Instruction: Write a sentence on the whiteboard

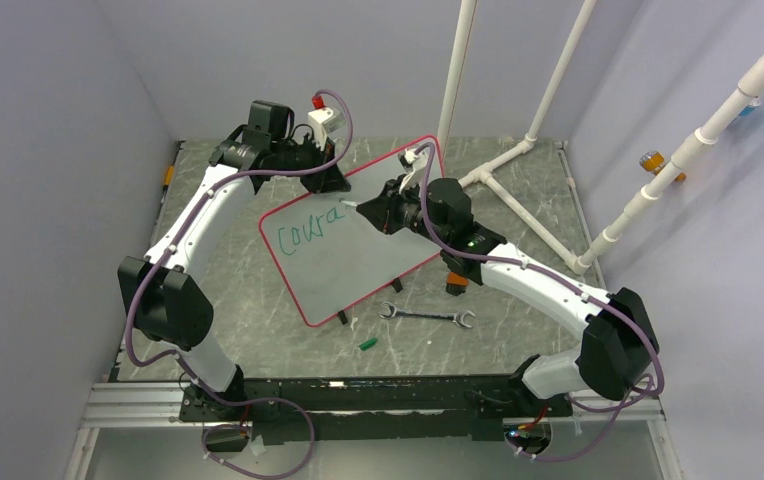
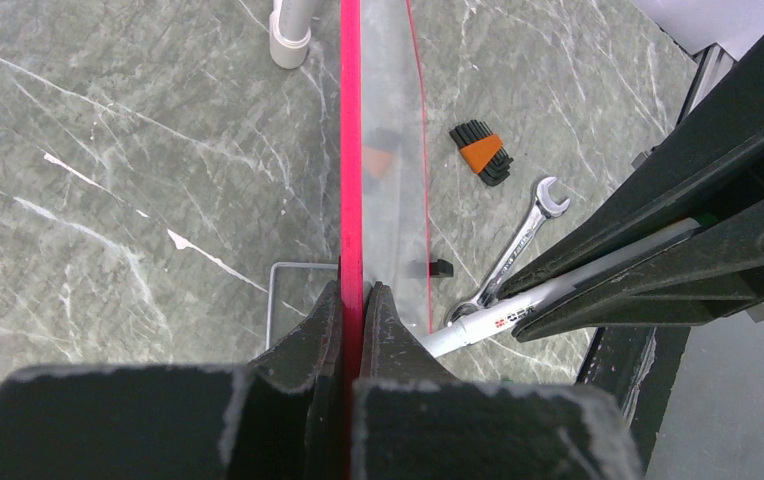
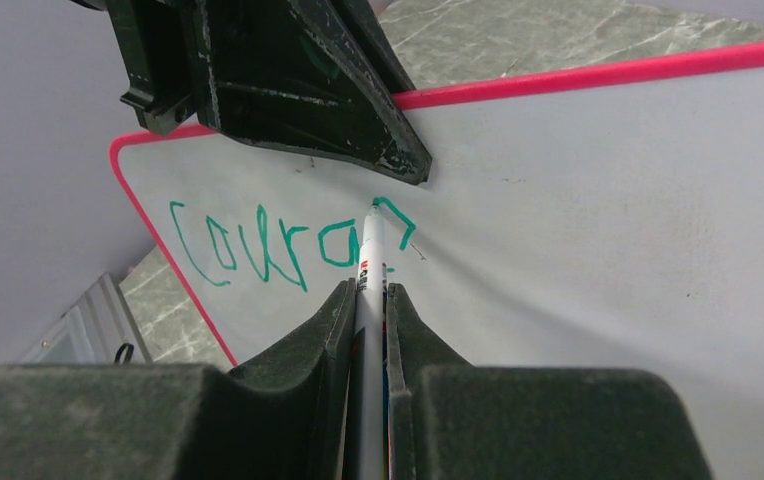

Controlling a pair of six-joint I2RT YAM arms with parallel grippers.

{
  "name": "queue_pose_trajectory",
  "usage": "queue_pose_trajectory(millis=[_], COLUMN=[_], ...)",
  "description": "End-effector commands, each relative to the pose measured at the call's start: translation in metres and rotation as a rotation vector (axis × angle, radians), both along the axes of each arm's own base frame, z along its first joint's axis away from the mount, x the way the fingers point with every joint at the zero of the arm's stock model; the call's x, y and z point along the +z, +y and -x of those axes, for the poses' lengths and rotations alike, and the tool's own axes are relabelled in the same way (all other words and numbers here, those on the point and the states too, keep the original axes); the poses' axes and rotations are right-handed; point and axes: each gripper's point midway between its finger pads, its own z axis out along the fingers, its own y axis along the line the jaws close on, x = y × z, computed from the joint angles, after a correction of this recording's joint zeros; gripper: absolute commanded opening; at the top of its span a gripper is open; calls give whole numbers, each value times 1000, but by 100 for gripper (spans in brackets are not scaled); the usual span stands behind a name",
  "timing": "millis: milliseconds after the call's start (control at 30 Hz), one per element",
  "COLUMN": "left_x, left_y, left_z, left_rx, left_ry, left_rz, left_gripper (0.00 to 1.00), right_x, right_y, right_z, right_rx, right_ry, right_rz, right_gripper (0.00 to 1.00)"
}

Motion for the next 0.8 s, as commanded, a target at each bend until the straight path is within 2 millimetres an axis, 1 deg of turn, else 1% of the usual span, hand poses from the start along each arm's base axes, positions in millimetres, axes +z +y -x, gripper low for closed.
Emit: queue_pose_trajectory(millis=[0,133,233,533,767], left_x=[10,10,10,10,11], left_y=[6,5,5,5,6], left_z=[-8,-8,-8,-7,-7], left_rx=[2,0,0,-1,-1], left_ry=[-136,-134,-133,-134,-139], left_rz=[-55,-53,-53,-50,-51], left_gripper=[0,0,0,0,0], right_x=[-10,-19,-22,-16,-6], right_y=[-2,-5,-8,-20,-21], right_z=[0,2,1,-4,-9], right_rx=[-7,-10,-25,-85,-102], right_ry=[10,27,29,9,-6], right_rz=[-6,8,18,38,27], right_gripper=[0,0,0,0,0])
